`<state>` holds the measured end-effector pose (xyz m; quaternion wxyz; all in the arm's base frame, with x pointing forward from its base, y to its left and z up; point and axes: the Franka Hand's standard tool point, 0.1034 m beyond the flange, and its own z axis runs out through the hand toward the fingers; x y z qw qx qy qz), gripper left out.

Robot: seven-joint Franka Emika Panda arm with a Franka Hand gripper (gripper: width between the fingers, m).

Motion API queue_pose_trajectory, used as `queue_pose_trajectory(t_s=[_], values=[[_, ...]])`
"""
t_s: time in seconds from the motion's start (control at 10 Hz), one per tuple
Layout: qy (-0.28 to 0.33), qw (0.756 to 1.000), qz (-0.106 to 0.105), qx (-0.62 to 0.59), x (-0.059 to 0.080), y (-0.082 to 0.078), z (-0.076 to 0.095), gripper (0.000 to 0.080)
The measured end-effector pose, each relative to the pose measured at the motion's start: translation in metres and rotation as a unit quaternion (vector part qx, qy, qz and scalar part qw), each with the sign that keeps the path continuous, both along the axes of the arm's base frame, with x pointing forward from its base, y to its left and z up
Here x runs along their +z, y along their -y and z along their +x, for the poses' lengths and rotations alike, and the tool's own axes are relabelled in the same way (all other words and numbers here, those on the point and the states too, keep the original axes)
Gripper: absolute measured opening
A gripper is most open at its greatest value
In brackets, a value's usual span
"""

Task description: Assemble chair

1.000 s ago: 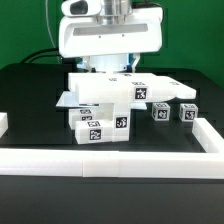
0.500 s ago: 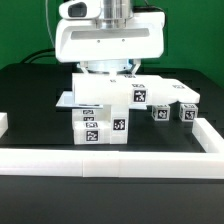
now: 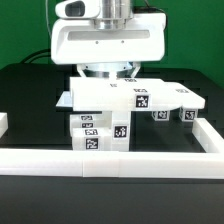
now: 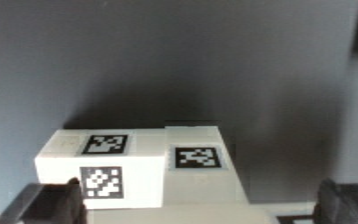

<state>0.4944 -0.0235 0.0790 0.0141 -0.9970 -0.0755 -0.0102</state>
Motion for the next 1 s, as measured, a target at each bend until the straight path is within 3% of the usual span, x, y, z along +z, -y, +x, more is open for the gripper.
queue_pose_trajectory(t_s=[0.3,0.6,1.0], values=[[0.0,1.0,-0.001,-0.001,-0.001,-0.002,0.001,0.0648],[0.003,1.0,-0.001,0.002,0.001,-0.007,0.026,0.0648],[0.013,1.0,-0.004,-0.001,0.005,0.001,0.049,0.0648]])
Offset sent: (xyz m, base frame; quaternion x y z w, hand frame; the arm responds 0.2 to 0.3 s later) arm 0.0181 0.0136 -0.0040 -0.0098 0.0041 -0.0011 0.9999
